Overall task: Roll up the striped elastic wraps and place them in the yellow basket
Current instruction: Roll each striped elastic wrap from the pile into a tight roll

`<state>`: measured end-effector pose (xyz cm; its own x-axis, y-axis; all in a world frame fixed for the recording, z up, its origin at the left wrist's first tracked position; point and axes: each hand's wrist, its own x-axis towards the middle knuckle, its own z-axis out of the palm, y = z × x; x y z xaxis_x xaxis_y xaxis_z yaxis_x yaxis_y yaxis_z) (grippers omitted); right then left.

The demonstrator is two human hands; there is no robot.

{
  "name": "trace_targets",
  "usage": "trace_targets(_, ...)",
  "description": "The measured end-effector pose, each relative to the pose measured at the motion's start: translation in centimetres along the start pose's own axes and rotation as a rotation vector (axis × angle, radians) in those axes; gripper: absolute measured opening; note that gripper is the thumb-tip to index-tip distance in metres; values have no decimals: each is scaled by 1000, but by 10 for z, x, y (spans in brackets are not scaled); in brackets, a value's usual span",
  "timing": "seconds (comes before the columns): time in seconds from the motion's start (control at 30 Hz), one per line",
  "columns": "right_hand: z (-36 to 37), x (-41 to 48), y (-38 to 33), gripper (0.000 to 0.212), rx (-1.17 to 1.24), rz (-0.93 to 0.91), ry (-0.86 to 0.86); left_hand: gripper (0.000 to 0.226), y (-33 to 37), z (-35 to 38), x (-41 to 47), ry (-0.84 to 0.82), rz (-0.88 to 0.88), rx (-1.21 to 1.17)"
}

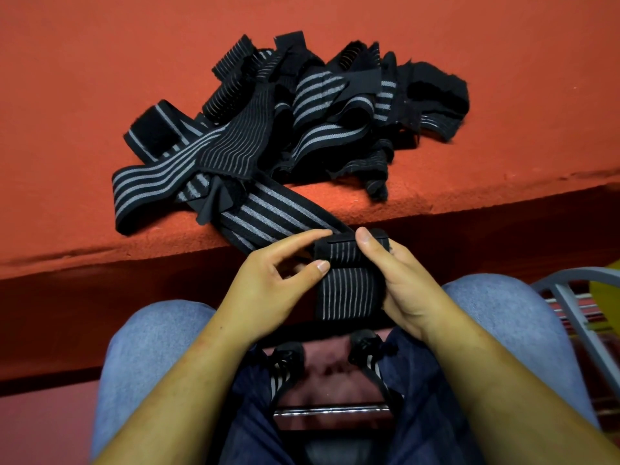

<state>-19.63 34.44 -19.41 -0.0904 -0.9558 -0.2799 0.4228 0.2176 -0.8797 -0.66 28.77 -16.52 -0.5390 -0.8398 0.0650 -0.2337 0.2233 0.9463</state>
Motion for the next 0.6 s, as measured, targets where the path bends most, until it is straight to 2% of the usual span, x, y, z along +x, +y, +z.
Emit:
trace_targets(0.4, 4, -2, -2, 73, -80, 5, 17, 41, 0, 0, 0, 11, 7, 9)
trace_targets(0.43, 3, -2, -2, 69, -88, -3, 22, 42, 0, 0, 0, 12, 0, 10)
trace_targets(0.53, 3, 0, -1, 34, -86, -31, 33, 44, -1, 1, -1, -4, -46, -18)
trace_targets(0.6, 2, 0, -1, 28, -110, -55, 36, 43, -1, 2, -1, -38, -93, -78)
